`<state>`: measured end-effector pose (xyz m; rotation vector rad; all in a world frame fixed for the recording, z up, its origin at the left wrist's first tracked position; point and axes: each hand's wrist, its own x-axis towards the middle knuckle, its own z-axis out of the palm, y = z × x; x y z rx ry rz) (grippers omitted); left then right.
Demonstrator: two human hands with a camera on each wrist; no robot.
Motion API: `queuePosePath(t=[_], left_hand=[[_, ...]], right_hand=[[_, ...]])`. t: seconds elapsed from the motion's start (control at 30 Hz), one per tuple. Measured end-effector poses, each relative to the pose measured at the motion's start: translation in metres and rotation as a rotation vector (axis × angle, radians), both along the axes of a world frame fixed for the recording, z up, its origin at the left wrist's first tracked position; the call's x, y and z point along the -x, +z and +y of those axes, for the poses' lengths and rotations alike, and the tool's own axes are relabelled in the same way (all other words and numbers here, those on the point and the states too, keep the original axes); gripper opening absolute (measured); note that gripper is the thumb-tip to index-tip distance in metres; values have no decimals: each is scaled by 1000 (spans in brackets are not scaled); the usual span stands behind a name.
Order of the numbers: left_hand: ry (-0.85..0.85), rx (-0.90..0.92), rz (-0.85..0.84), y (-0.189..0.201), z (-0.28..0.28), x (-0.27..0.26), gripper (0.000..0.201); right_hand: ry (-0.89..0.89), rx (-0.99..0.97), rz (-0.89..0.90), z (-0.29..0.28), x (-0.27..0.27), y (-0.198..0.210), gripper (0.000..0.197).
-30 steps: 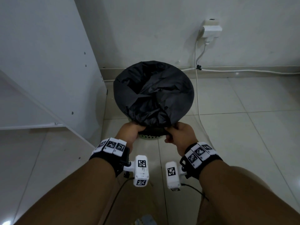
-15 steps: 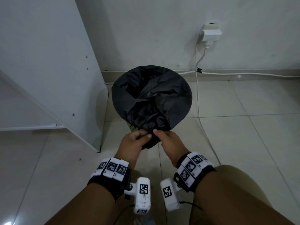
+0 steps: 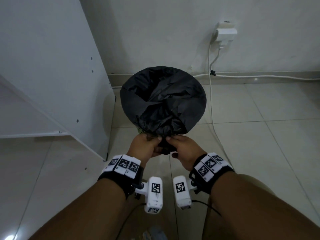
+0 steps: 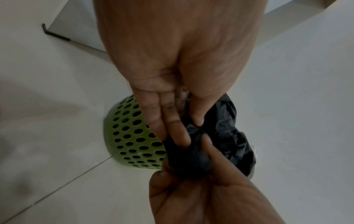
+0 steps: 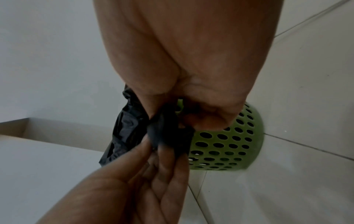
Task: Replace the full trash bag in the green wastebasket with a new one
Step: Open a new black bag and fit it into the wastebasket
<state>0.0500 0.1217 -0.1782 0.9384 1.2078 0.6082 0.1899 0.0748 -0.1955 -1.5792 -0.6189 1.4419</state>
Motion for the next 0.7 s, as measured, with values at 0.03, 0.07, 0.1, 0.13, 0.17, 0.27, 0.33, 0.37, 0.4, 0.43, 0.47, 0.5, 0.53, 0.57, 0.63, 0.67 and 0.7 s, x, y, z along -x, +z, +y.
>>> queuePosePath(t=[0.03,0.07,0.1,0.13,0.17,0.27,0.33,0.37,0.4,0.43,0.47,0.5,0.53,0.57,0.63,0.67,0.7], left_hand=[[-27,-10,22,0,2,2,8],[-51,-19,38,0,3,3,9],[-68,-17,50,-1,4,3,10],[-72,-10,62,-3,6,4,10],[-66,-13,82,-4,9,4,10],[-56,-100,198,-8,16,8,7],[-68,-146,228,-10,17,10,7],[-68,-149,229,-9,16,10,7],[-71,-143,224,-10,14,10,7],[-69,-131,198,-11,13,10,6],[-56,-115,165,-12,12,10,6],[-46,-100,144,-11,9,12,7],[-47,-97,130,-11,7,13,8],[-65,-99,119,-11,5,14,10],[-104,-99,79,-8,1,15,12],[-103,-91,56,-6,-1,14,12],[-94,-80,34,-4,-3,13,14]], right_hand=[[2,-15,57,-2,-1,-1,21],[0,-36,110,-3,-1,-3,23],[-4,-51,135,-4,-1,-5,24],[-15,-62,133,-4,-1,-6,24],[-38,-75,94,-3,-2,-6,21],[-89,-133,-247,-2,-9,-5,10],[-66,-156,-418,-1,-12,-6,12],[-82,-151,-414,-1,-12,-7,16],[-110,-134,-392,-1,-10,-8,18],[-139,-118,-365,-1,-7,-8,17],[-172,-101,-311,-1,-4,-8,13],[-207,-84,-220,-1,-2,-7,9],[-236,-75,-119,-2,0,-6,9],[-242,-79,-47,-3,2,-4,13],[-201,-122,4,-3,4,-4,17],[-180,-141,1,-3,6,-4,13],[-157,-148,-14,-4,8,-3,15]])
